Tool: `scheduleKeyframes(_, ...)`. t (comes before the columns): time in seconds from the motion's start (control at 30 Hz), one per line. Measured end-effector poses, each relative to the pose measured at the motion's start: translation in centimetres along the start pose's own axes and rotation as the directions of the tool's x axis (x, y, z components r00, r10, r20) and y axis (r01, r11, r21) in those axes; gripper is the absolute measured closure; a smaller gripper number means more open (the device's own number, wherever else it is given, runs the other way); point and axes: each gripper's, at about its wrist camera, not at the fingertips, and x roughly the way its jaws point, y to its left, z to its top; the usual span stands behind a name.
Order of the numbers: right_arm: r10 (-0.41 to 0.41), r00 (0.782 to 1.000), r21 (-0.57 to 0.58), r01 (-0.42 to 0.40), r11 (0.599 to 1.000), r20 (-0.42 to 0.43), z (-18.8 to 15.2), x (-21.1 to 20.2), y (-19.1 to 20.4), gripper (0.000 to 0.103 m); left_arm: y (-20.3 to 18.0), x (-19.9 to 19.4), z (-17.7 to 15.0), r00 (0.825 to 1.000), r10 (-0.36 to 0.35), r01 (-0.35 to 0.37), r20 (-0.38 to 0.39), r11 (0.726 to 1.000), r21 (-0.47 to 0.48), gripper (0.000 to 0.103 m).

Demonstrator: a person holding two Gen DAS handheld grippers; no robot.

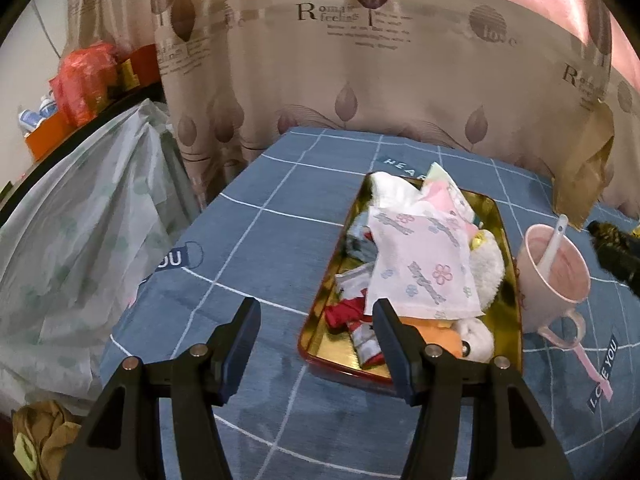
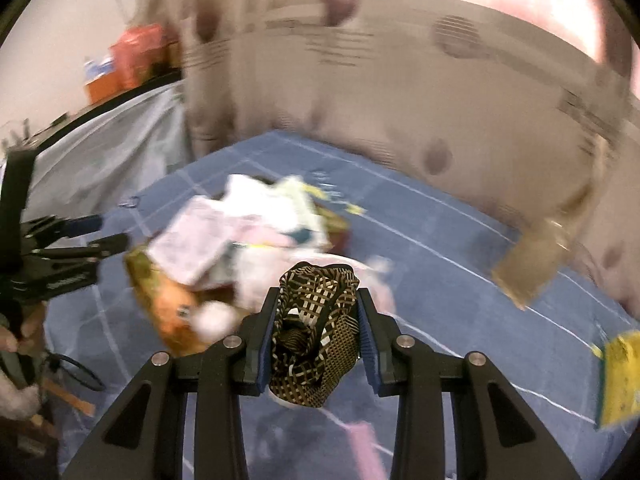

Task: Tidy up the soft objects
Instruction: 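Carry the knit hat over the gold tray and open the right tool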

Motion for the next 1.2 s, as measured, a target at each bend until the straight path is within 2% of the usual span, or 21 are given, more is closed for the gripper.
scheduleKeyframes(0.13,0.062,0.998,-0.042,-0.063,0.997,-0.031,1.0,2.1,3.8,0.070,0.8,-0.2,0.1,1.000,0.011,-0.011,0.007,1.000,-0.022,0.043)
scheduleKeyframes(0.3,0.084,0.993,-0.068,-0.090,0.994,-0.080,1.4,5.6,6.9,0.070,1.4,-0.1,0.2,0.999,0.031,-0.031,0.011,0.999,-0.035,0.043)
scheduleKeyframes(0.5,0.091,0.988,-0.060,-0.099,0.993,-0.123,1.7,8.9,8.0,0.070,1.8,0.0,0.2,1.000,0.027,-0.027,0.005,0.998,-0.052,0.043)
scheduleKeyframes(0.83,0.100,0.988,-0.033,-0.104,0.994,-0.114,2.3,11.4,8.5,0.068,1.9,0.3,0.2,1.000,0.025,-0.025,-0.001,0.998,-0.054,0.043)
scheduleKeyframes(1.03,0.103,0.990,-0.016,-0.105,0.994,-0.095,2.2,10.5,8.3,0.057,1.6,0.3,-0.1,1.000,0.024,-0.024,-0.002,0.999,-0.042,0.043)
scheduleKeyframes(1.13,0.099,0.992,-0.005,-0.100,0.995,-0.075,2.2,9.6,8.2,0.042,1.4,0.3,-0.1,1.000,0.025,-0.025,0.001,0.999,-0.035,0.043)
scheduleKeyframes(1.2,0.093,0.994,-0.001,-0.093,0.996,-0.062,2.2,8.9,8.2,0.027,1.2,0.3,-0.1,1.000,0.024,-0.024,0.003,0.999,-0.032,0.043)
